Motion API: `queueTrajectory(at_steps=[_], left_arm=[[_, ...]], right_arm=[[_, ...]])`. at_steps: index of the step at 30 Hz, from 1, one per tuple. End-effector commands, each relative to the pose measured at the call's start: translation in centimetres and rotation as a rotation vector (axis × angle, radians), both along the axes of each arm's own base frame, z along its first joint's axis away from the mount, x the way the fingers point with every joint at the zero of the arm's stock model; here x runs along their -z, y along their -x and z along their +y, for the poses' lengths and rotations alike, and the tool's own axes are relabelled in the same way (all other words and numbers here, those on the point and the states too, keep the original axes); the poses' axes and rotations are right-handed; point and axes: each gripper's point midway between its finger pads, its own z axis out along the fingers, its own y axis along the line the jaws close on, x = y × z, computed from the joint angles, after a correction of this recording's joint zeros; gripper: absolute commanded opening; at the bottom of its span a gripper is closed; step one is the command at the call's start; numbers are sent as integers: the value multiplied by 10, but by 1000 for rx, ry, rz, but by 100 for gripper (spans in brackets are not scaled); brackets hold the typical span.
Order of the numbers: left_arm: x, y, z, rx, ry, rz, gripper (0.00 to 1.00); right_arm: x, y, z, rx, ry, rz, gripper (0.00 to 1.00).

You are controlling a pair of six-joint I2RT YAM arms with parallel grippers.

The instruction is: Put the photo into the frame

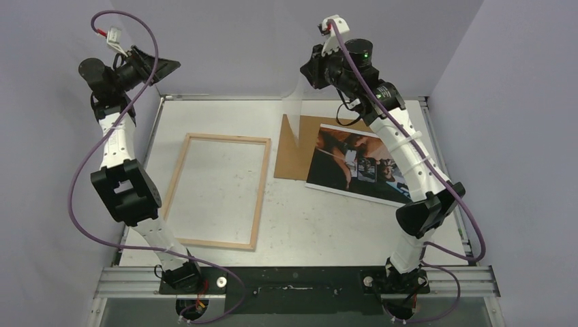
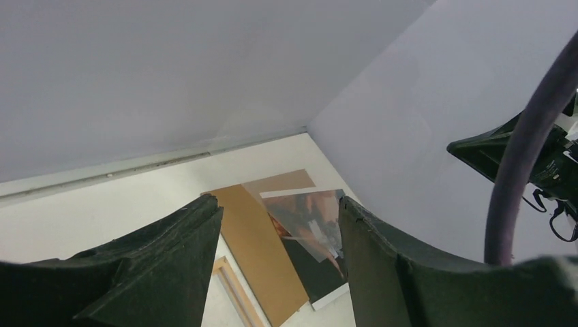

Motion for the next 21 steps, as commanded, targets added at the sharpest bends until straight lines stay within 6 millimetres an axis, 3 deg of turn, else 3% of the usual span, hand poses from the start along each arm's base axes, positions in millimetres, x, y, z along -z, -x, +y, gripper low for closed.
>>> queueTrajectory(at_steps=[1,4,8,16,21], left_arm=[[-38,11,-13,37,6,-115,61],[-19,-2,-22,-34,-90,-56,61],[-5,-8,-48,-25,-169,12,62],[-15,0,-76,9,-215,-30,67],[-22,17,-90,-9,-273,-38,76]], right_arm=[[-63,31,-2,-68,-139,-93,0],[-66,36,-1,-85,-148,-91,0],[-69,45,-1,-120,-150,-87,0],[-70,72,0,-208,-149,-58,0],[-70,83,1,-224,-171,-7,0]])
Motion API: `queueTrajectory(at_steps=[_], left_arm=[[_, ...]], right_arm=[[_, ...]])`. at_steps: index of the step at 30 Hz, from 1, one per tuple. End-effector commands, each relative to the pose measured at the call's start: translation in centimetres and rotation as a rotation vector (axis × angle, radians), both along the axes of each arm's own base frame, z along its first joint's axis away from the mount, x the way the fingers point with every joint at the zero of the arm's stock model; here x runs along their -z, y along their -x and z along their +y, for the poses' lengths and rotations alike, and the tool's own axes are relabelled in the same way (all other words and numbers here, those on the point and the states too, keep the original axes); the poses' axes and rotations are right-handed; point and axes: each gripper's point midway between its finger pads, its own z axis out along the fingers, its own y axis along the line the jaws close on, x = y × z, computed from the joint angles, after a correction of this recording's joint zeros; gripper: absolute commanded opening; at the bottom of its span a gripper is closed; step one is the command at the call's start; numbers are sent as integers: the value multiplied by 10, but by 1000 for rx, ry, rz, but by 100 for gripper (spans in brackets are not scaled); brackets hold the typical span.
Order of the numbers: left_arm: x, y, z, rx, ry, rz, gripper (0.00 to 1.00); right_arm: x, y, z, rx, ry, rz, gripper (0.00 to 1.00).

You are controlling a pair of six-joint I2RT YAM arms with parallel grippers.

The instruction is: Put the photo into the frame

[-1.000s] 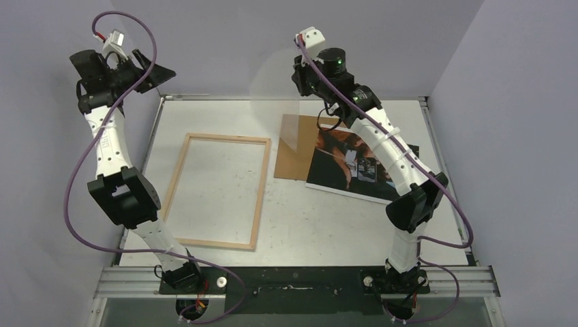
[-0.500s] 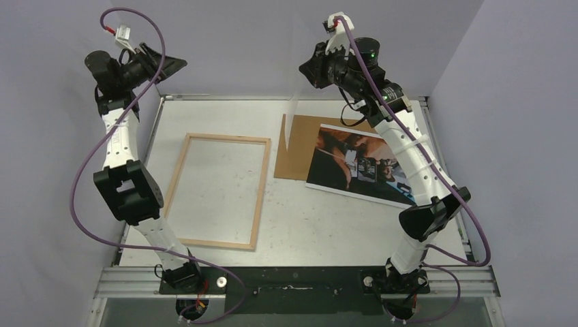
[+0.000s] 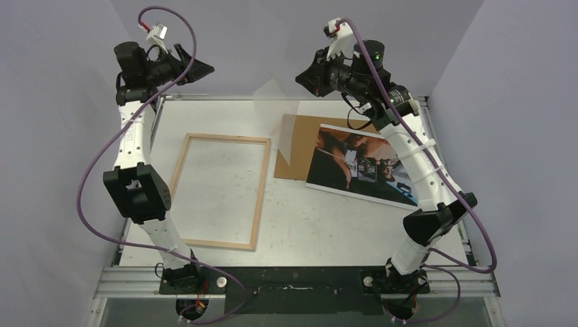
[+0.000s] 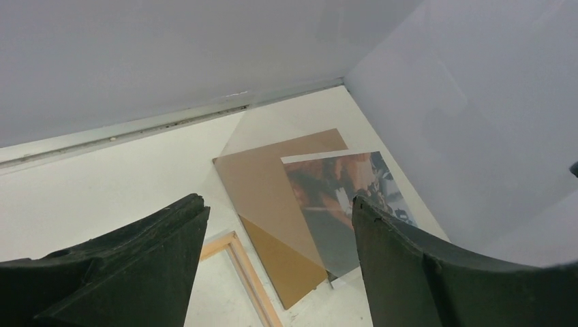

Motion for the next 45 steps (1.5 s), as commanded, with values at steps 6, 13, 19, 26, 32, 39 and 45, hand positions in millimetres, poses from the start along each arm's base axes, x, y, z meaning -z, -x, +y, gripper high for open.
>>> queueTrajectory(at_steps=[6,13,19,26,32,39,45], left_arm=[[-60,81,-14,-13,-235,-209,91],[-78,129,-20,28,-287,-295,97],[-82,149,-27,58,-287,-292,97],[-78,173,-33,61,-322,-280,97],[-74,192,-29,62,-414,-283,97],[-86,218,-26,100,-448,-315,97],[-107,213,-30,122,-386,-382,97]], right_arm=[[-51,52,-14,-82,-58,-62,0],[-56,86,-18,-155,-36,-89,0],[-52,127,-4,-245,24,-83,0],[-23,145,12,-267,180,-29,0],[-15,150,11,-266,243,-45,0],[-25,136,-4,-170,280,-128,0],[-41,140,-18,-159,307,-241,0]])
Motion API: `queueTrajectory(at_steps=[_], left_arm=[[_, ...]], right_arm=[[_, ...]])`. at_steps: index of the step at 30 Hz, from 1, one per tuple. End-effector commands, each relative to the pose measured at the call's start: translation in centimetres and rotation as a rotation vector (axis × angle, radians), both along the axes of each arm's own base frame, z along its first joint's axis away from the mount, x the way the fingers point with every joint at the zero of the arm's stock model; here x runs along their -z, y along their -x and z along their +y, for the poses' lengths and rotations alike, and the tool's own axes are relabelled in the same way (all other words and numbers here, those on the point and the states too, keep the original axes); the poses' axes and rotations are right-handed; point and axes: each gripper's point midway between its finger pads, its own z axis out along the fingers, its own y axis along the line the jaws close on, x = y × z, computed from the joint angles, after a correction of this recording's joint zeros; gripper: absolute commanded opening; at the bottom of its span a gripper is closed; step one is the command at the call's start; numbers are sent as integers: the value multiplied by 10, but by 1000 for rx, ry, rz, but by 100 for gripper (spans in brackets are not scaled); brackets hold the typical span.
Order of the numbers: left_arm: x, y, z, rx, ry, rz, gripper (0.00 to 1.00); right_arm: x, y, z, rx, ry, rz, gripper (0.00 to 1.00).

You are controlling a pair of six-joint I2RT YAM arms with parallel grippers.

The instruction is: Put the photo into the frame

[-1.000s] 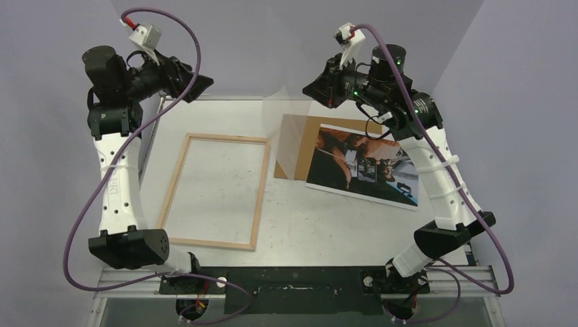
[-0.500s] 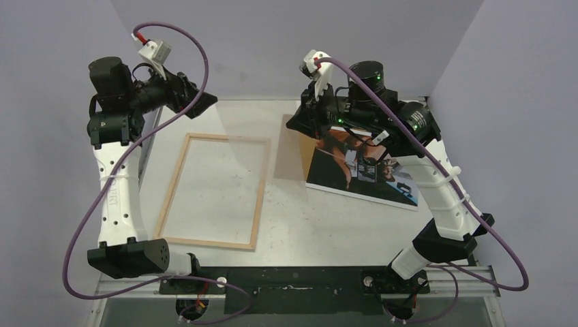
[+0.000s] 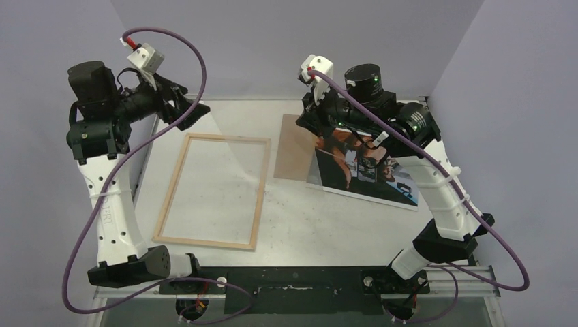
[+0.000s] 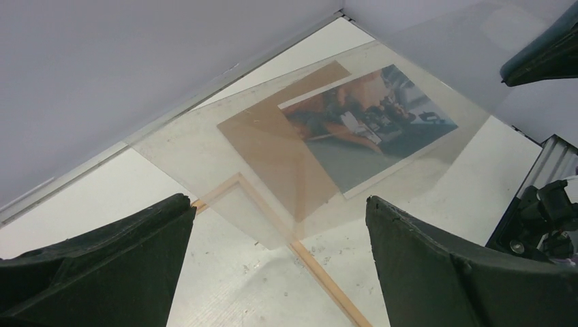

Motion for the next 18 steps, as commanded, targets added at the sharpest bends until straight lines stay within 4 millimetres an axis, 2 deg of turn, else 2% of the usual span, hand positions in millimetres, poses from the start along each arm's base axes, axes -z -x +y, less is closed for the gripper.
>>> queueTrajectory(at_steps=[1,4,8,13,18], left_arm=[[-32,5,-9,76,28,-110,97],[-49,-1,-13,115,35,-183,97],[-59,-7,-19,169,19,-235,97],[-49,-3,-19,209,-58,-262,97],[-53,-5,-19,225,-64,-279,97]], right_arm=[[-48,6,-21,17,-58,-197,0],[-51,10,-25,-1,-45,-225,0],[-50,10,-29,1,-26,-252,0],[-54,8,-34,16,-14,-287,0],[-53,9,-36,10,-7,-300,0]])
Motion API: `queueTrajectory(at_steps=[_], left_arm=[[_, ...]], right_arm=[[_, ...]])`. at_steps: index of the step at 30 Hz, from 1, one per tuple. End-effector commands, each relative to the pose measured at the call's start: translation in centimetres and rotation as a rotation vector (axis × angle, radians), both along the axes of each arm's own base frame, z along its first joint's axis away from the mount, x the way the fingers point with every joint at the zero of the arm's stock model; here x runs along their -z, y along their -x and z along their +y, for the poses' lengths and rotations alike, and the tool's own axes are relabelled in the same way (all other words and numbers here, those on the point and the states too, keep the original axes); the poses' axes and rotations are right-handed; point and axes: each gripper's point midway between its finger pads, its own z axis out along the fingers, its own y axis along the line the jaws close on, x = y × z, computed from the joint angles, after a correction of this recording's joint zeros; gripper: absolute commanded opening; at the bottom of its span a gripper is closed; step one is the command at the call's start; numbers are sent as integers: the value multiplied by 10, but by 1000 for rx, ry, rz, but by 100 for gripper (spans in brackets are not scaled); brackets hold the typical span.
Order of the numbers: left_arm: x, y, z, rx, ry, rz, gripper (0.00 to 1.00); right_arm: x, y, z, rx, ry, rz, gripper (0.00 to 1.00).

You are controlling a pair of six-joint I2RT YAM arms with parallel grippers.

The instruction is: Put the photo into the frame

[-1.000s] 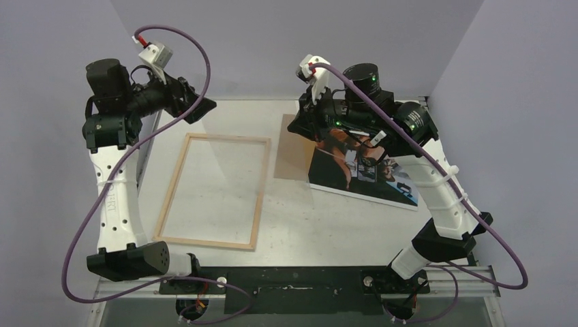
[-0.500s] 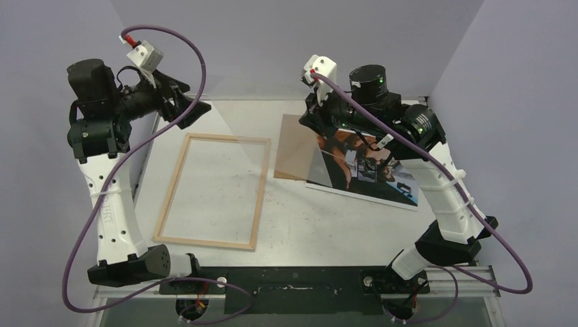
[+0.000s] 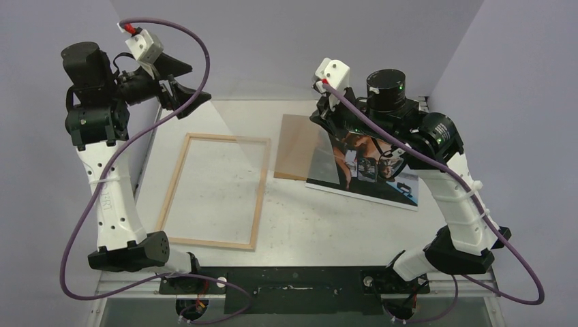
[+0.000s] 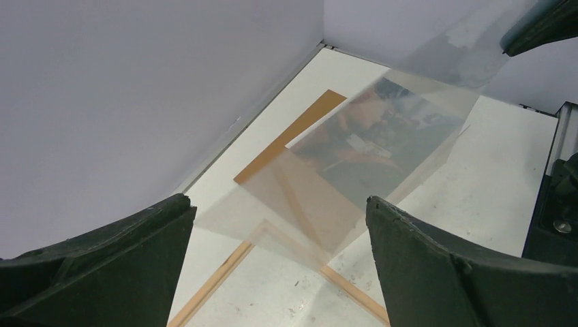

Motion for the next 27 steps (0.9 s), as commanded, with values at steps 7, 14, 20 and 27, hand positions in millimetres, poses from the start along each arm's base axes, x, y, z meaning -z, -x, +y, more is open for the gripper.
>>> queueTrajectory(at_steps=[7,14,20,27], left_arm=[[-17,9,-12,154,5,-85,97],[-22,36,-27,390,75,-85,84],[-11,39,-33,420,115,16,75],[-13,27,-36,377,160,27,75]], right_arm=[[-26,1,-3,-7,-48,-102,0],[-27,2,3,-28,-64,-93,0],[-25,1,7,-35,-68,-81,0],[-29,4,7,-38,-87,-80,0]])
